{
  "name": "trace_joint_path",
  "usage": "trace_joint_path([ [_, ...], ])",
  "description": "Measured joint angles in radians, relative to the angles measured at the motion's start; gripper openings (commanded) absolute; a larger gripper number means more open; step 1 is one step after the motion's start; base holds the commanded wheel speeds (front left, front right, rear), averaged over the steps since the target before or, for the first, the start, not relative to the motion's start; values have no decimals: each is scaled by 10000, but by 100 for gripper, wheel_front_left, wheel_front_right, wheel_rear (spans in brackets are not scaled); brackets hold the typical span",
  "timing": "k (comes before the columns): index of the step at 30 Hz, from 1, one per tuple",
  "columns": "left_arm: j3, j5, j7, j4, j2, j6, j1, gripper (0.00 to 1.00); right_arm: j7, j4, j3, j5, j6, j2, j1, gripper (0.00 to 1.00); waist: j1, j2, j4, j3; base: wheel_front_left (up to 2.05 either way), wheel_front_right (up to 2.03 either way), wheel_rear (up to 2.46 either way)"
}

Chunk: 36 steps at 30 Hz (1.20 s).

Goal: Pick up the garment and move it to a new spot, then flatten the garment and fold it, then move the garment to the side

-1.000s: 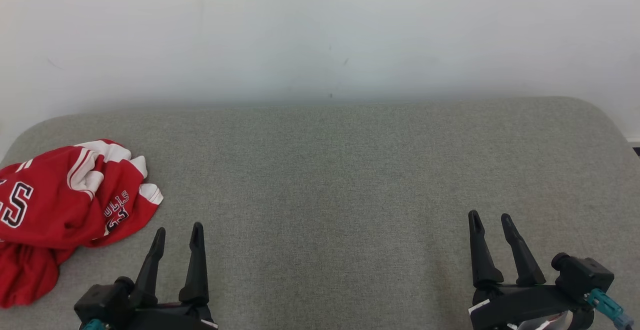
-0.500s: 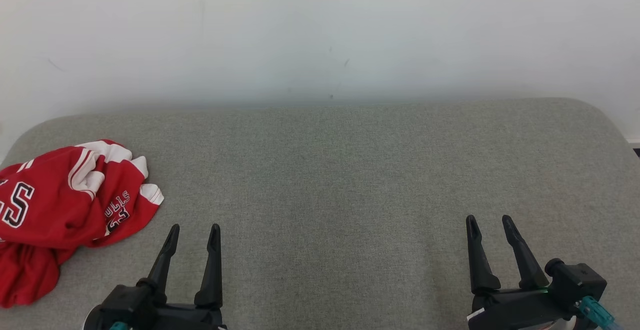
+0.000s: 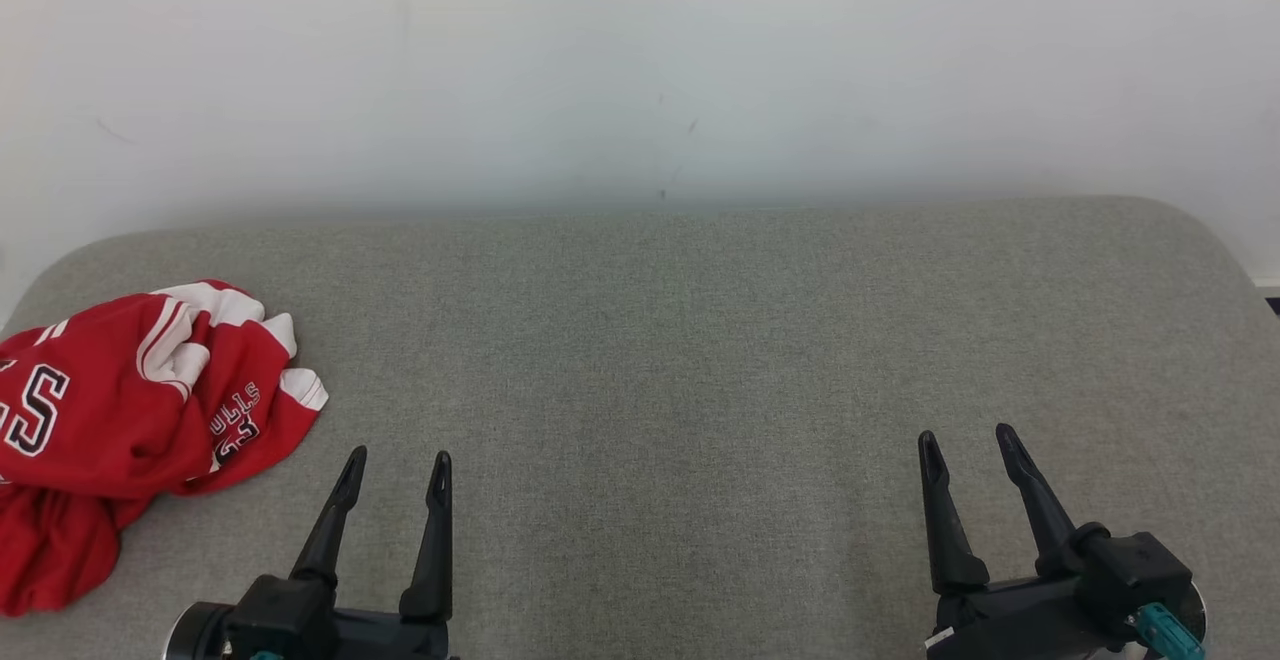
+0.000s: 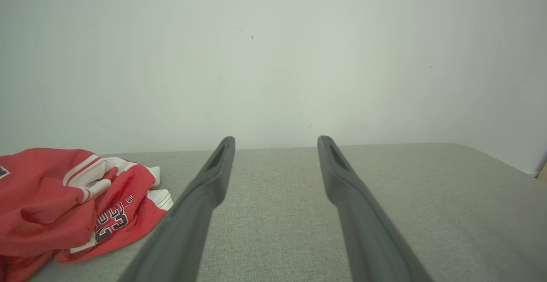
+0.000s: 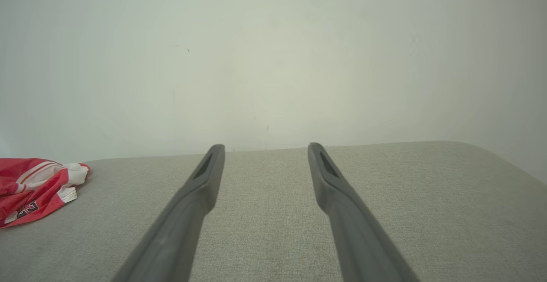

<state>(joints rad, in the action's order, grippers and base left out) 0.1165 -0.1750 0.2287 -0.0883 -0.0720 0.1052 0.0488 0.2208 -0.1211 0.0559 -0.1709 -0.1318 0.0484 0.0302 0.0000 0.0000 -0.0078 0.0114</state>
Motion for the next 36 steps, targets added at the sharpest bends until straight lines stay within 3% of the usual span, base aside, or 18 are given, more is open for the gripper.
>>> trace_joint_path([
  [21,15,1475,328,52,-6,17,-51,100,430,178,286,1601,0,6,-136,100,2,0,18,-39,0,0,0],
  [36,-65,1473,336,40,27,92,-60,100,433,167,318,1595,0,8,-149,100,1,1,60,-88,0,0,0],
])
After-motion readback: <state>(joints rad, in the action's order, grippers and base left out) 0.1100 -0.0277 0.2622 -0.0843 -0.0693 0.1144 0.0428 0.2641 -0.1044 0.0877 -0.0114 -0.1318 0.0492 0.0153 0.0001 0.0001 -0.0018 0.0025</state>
